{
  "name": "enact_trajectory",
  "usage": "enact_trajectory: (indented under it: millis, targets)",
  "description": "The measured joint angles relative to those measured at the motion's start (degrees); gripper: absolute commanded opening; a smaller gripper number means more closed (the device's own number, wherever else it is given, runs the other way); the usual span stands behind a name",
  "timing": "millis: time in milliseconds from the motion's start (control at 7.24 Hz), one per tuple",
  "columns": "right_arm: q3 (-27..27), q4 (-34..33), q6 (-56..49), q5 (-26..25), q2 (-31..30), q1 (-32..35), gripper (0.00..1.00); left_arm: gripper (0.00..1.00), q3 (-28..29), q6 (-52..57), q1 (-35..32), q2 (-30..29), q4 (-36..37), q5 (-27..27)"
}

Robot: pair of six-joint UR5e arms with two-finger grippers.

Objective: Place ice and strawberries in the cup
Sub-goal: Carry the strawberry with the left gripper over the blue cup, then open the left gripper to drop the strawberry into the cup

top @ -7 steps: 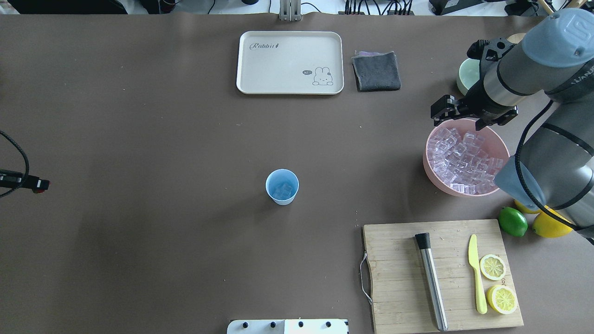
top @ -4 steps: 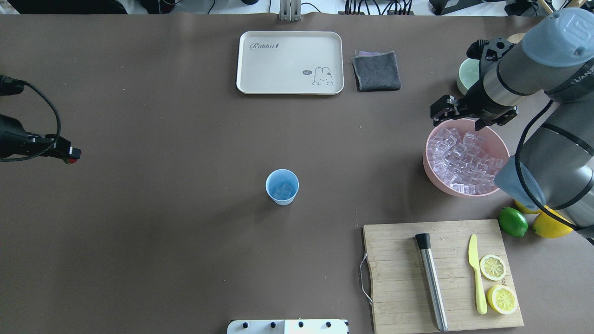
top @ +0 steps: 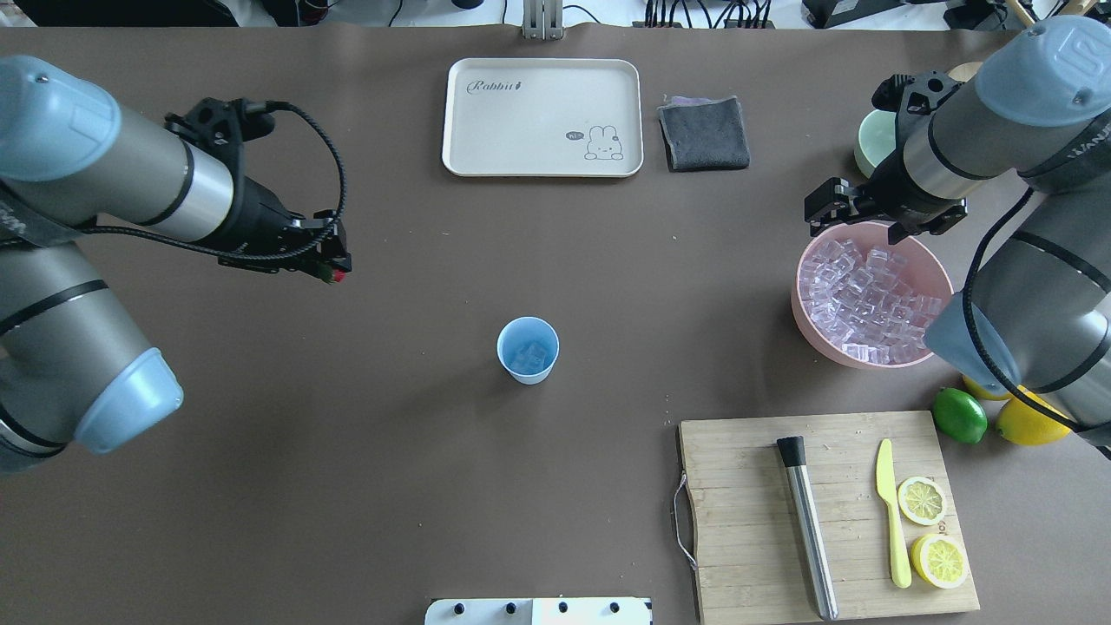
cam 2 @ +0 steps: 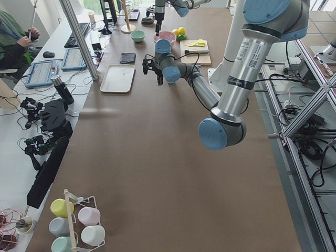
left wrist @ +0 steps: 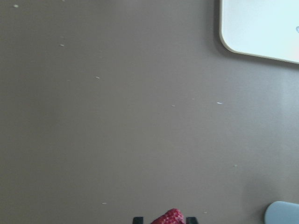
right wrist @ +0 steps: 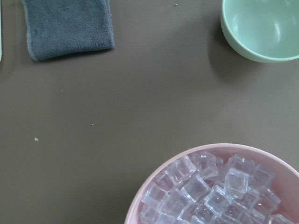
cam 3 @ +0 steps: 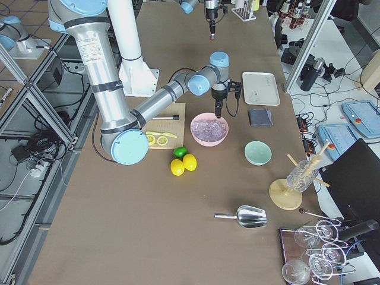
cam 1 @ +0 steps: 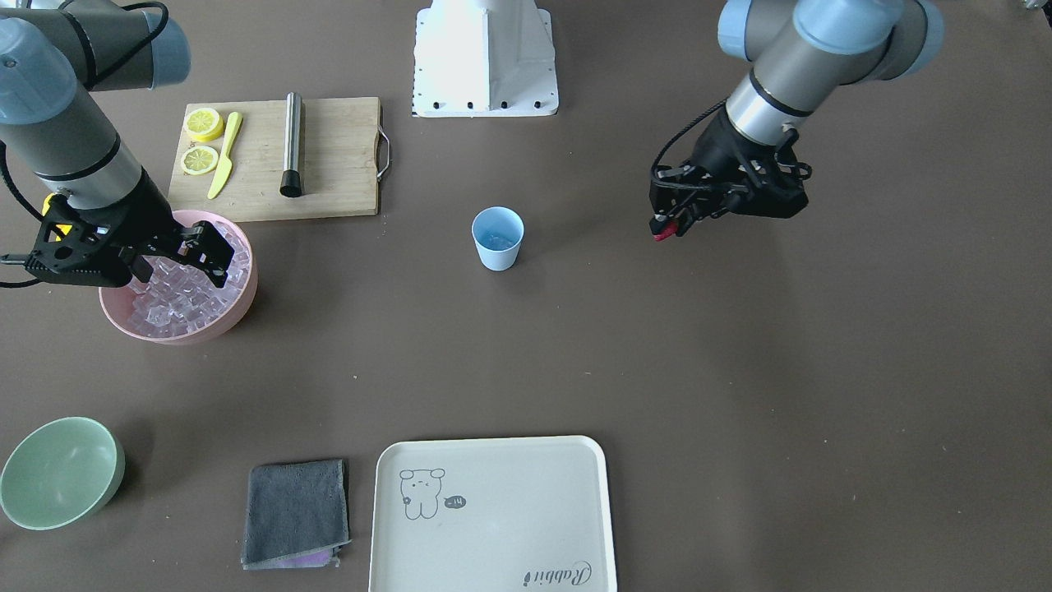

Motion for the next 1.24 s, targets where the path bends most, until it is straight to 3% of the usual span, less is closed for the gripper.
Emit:
enact_trajectory:
  millis: [552,966,1104,1243]
  targets:
    - [0.2,0.0,0.1,0.1,0.3,0.1,1.00,0.00,6.8,-7.7,11.5,-12.4,1.1,9.9]
    - [0.3,0.0,0.1,0.1,0.1,0.1,1.00,0.00,12.6,-8.2,14.7,-15.8,-2.0,14.4]
    - [0.3,0.0,0.1,0.2,0.0,0.1,1.00,0.67,14.0,-8.1,15.0,-15.7,-3.8,15.2]
    - [0.3,0.0,0.1,0.2,0.0,0.1,1.00,0.97,14.7,-8.0,15.3,-15.7,-4.5,16.0]
